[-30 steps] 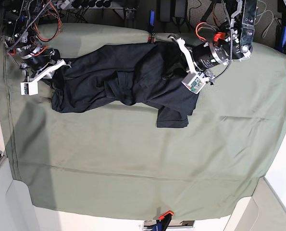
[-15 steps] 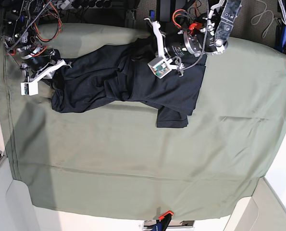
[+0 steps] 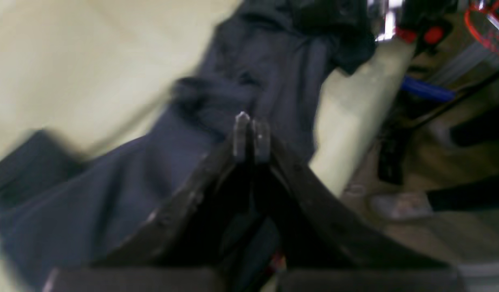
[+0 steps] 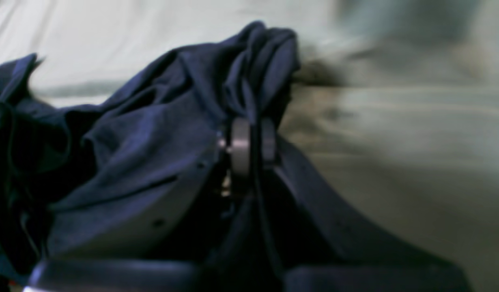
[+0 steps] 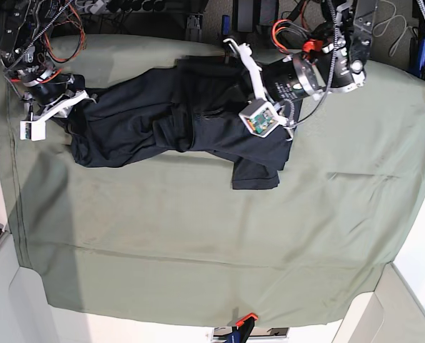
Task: Fold the T-shirt properly
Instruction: 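Drag the folded end with the left gripper toward the shirt's center, then grasp the shirt end with the right gripper and fold it toward the left gripper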
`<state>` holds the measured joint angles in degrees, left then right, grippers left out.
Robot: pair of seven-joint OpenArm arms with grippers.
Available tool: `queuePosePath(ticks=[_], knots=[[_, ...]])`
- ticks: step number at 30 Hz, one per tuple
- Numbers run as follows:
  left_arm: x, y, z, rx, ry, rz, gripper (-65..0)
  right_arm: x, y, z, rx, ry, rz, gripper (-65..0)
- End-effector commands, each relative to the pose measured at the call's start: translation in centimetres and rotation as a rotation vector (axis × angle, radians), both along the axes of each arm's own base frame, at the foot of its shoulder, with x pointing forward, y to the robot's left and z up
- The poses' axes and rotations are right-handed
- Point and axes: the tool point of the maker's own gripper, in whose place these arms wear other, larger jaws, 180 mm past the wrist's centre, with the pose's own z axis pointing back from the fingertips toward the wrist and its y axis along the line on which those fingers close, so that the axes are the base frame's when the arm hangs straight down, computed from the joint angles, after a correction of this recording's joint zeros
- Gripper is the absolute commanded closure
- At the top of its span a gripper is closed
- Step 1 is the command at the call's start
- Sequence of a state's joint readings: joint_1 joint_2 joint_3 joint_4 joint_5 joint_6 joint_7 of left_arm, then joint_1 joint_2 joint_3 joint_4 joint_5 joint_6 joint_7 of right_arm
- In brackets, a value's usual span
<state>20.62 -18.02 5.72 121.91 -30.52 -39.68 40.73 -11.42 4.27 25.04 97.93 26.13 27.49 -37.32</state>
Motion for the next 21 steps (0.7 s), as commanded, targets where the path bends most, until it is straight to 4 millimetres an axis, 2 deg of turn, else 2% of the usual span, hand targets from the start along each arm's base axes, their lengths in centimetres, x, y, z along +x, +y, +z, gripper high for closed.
queuePosePath(ticks=[1,6,9,15,18,21], knots=[[0.5,0.7,1.4,-0.008,-0.048,0.005,-0.9,1.1,-1.1,1.8,-0.005,-0.071,-0.027,0.0],[2.1,4.8,1.8,0.051,-0.070,0.094,-0.9,1.4,-3.9,3.8,0.031,-0.134,-0.081,0.0],[2.9,7.0,2.0,0.081,-0.077,0.142,-0.9,1.4,-3.1,5.2,0.100,-0.168,-0.045,0.0],[3.8,11.3,0.5,0.141,-0.030,0.250,-0.9,0.9,2.6,9.0,0.235,-0.243,0.072,0.0],[4.0,13.4,-0.9,0.150,0.015,0.307,-0.9,0.3,6.6,11.3,0.289,-0.302,0.139,0.0],[4.0,14.9,-2.0,0.124,0.062,0.355,-0.9,-0.7,11.5,12.9,0.336,-0.325,0.236,0.0]])
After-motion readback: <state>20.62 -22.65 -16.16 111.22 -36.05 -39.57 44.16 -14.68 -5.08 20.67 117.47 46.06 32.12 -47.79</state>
